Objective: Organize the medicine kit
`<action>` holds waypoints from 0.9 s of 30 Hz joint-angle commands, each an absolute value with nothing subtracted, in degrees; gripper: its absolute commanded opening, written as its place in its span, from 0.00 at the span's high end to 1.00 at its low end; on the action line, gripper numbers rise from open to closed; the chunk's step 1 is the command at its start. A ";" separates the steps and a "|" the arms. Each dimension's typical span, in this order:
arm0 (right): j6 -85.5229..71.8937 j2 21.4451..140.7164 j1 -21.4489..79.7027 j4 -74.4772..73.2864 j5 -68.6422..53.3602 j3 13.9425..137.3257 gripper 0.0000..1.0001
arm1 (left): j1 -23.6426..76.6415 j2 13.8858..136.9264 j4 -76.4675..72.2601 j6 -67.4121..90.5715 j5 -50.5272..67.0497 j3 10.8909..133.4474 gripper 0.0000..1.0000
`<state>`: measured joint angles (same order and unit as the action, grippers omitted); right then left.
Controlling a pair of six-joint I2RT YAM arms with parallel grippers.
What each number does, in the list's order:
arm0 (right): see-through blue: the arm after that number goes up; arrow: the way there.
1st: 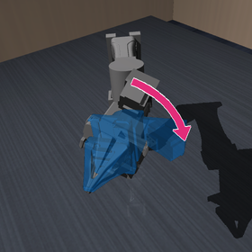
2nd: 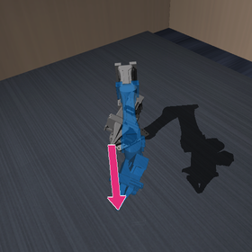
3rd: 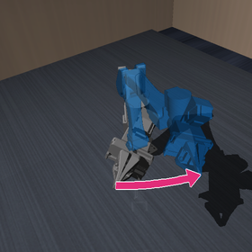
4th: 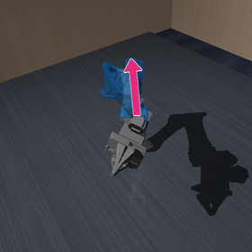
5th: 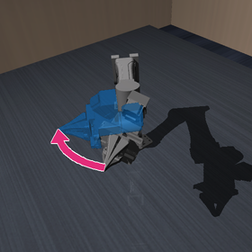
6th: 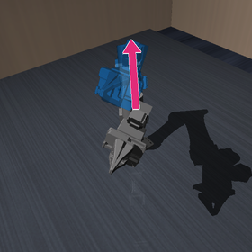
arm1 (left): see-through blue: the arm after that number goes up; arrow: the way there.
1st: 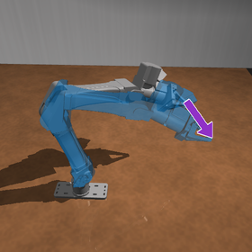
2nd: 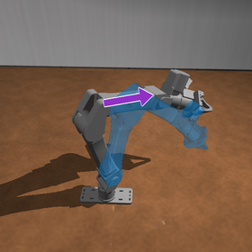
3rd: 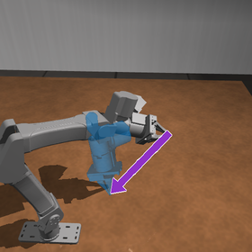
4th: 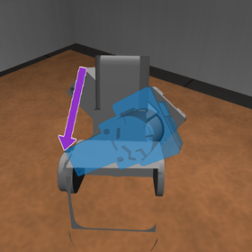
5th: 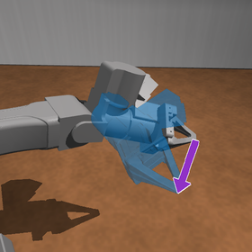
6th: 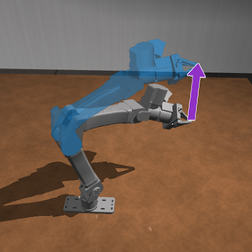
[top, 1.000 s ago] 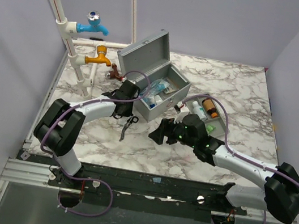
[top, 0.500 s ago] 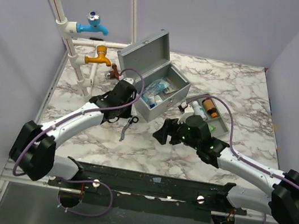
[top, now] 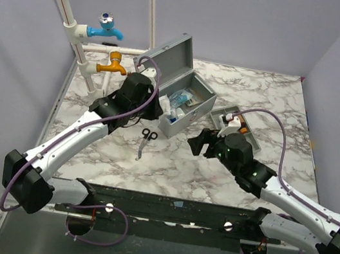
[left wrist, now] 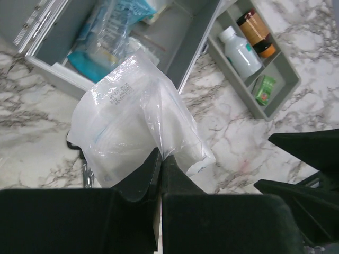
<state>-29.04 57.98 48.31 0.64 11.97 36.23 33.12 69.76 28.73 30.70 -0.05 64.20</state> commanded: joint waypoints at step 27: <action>-36.53 38.70 48.34 -7.30 29.98 32.39 0.17 | 34.19 100.57 10.02 42.01 2.61 89.59 1.00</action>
